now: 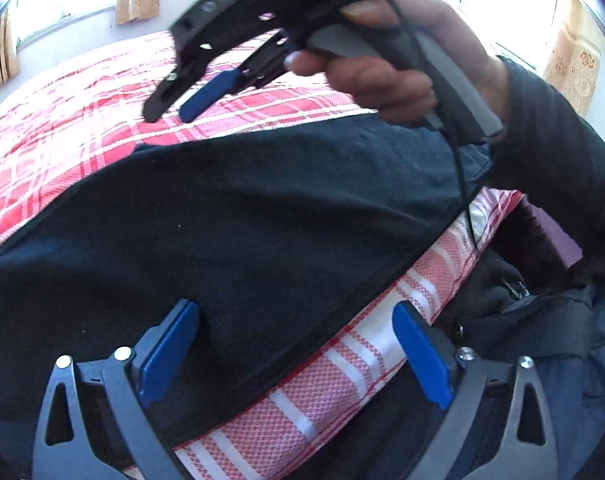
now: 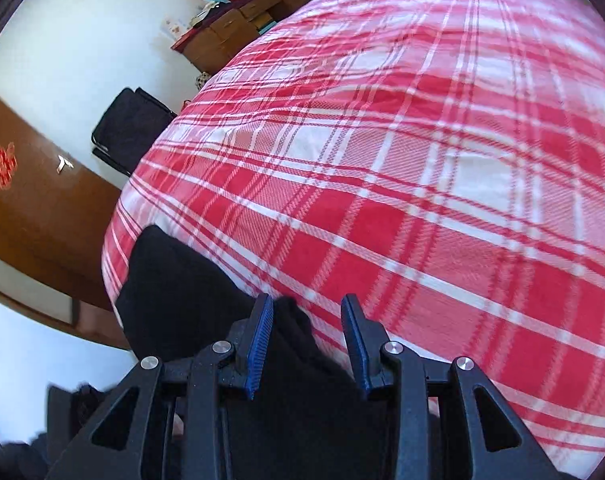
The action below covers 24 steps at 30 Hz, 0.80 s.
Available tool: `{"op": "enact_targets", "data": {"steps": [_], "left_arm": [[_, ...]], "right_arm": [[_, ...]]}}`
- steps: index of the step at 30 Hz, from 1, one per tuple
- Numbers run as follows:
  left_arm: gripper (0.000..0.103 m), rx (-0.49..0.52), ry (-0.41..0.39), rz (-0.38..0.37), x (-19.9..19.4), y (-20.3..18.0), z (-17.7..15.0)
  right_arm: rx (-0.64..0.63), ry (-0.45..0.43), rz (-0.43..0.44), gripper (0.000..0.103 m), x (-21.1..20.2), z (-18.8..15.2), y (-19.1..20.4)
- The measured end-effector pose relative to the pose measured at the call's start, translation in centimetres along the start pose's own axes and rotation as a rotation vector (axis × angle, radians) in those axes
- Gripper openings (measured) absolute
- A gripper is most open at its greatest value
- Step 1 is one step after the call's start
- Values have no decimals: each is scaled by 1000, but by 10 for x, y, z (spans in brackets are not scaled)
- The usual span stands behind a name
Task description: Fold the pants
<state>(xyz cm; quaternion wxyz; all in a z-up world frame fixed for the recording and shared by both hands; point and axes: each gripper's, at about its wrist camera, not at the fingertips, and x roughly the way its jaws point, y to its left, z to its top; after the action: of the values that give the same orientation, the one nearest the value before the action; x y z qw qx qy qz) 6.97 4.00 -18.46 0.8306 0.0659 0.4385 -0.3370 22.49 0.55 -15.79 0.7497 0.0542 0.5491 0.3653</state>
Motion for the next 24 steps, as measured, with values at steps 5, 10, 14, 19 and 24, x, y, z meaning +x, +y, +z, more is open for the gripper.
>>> {"op": "enact_targets", "data": {"steps": [5, 10, 14, 19, 24], "left_arm": [[99, 23, 5, 21, 0, -8, -6], [99, 22, 7, 23, -5, -14, -9], [99, 37, 12, 33, -3, -15, -8], [99, 35, 10, 33, -1, -19, -7], [99, 73, 14, 53, 2, -23, -10]], "right_arm": [[31, 55, 41, 37, 18, -2, 1], [94, 57, 86, 9, 24, -6, -8], [88, -16, 108, 3, 3, -4, -3], [39, -83, 49, 1, -9, -3, 14], [73, -34, -75, 1, 19, 0, -6]]}}
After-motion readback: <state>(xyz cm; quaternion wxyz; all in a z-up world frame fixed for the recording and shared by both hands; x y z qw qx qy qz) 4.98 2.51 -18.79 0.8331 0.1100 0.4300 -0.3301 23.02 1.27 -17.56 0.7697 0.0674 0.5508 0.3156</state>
